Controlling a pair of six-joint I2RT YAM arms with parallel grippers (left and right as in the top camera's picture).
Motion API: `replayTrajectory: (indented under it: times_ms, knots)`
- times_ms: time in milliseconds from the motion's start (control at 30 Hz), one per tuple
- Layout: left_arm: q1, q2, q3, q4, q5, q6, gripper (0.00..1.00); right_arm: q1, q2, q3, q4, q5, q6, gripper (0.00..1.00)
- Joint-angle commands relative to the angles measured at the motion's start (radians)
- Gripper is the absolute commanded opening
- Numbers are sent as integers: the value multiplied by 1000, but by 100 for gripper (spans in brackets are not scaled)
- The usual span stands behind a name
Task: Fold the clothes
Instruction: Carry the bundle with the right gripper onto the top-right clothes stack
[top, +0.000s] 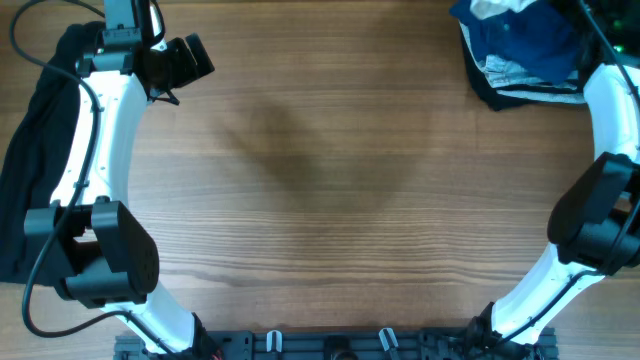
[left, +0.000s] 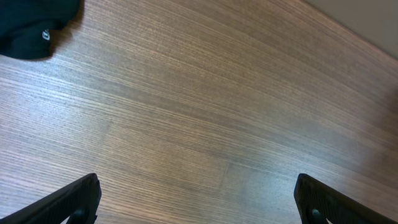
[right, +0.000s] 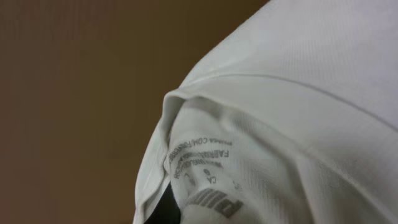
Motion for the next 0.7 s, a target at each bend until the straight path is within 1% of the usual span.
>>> replayTrajectory:
  times_ms: [0, 67, 133, 200, 267, 300, 333, 367, 400, 500, 533, 567, 600, 667]
  knots:
    - [3, 11, 4, 18, -9, 13, 100, -24, 98, 21, 161, -11, 60, 4]
    - [3, 11, 4, 22, -9, 13, 100, -31, 150, 21, 232, -15, 114, 4]
    - [3, 11, 4, 22, -9, 13, 100, -32, 185, 21, 237, -39, 131, 4]
    - [3, 11, 4, 27, -9, 13, 100, -32, 211, 21, 193, -60, 132, 4]
    - [3, 11, 4, 30, -9, 13, 100, -39, 209, 18, 94, -45, 117, 4]
    - [3, 11, 4, 30, -9, 13, 100, -51, 196, 18, 21, -32, 98, 13]
    - [3, 11, 4, 30, -9, 13, 100, -61, 180, 18, -49, -22, 79, 27]
    - [3, 11, 4, 30, -9, 13, 100, -69, 148, 18, -151, -18, 29, 41]
    - [3, 11, 4, 30, -9, 13, 100, -69, 110, 18, -257, 42, -32, 47]
    - [3, 11, 4, 30, -9, 13, 100, -58, 13, 18, -450, 215, -135, 59]
    - [3, 11, 4, 30, -9, 13, 100, -58, -32, 18, -509, 249, -171, 66]
    - [3, 11, 4, 30, -9, 13, 100, -58, -88, 18, -564, 251, -222, 70]
    - [3, 11, 4, 30, -9, 13, 100, -57, -146, 18, -596, 248, -309, 72]
    - [3, 11, 4, 31, -9, 13, 100, -53, -175, 18, -578, 246, -375, 72]
